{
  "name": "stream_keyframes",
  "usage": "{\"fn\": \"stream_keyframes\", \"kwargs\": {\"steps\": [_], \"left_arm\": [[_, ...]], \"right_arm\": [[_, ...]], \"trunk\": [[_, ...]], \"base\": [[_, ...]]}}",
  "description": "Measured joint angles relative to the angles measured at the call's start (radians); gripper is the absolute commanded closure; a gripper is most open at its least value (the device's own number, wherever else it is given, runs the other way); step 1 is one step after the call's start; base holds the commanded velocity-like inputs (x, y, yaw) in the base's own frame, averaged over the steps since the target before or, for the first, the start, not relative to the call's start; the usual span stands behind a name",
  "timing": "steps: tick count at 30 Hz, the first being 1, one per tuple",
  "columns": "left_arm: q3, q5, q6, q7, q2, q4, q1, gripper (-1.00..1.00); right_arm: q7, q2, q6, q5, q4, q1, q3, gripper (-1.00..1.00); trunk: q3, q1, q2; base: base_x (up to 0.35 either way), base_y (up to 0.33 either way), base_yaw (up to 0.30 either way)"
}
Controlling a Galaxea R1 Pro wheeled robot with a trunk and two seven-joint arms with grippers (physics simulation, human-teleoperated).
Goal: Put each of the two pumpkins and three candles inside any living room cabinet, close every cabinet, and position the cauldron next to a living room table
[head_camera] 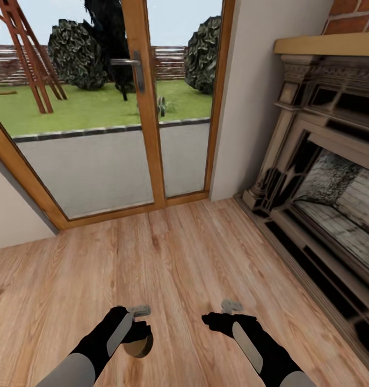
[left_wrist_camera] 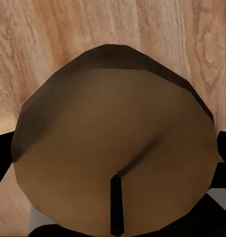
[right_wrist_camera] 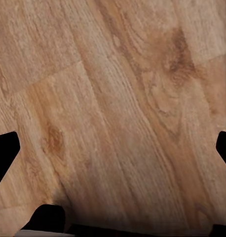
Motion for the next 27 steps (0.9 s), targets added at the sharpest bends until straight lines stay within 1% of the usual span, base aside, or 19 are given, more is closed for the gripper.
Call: {"fn": "stream_keyframes", "kwargs": {"steps": [8, 13, 27], "left_arm": [[0.0, 0.0, 0.0, 0.0, 0.001, 0.0, 0.0, 1.0], [0.0, 0.002, 0.0, 0.0, 0.002, 0.0, 0.0, 1.0], [0.0, 0.006, 0.0, -0.001, 0.003, 0.0, 0.0, 1.0]], "right_arm": [[0.0, 0.0, 0.0, 0.0, 0.001, 0.0, 0.0, -1.0], [0.001, 0.0, 0.0, 0.0, 0.001, 0.0, 0.0, -1.0], [0.001, 0.0, 0.0, 0.0, 0.004, 0.0, 0.0, -1.0]], "trunk": [[0.013, -0.031, 0.056], [0.021, -0.05, 0.091], [0.043, -0.104, 0.189]], "base": [[-0.259, 0.0, -0.156], [-0.163, 0.0, -0.156], [-0.021, 0.0, -0.156]]}}
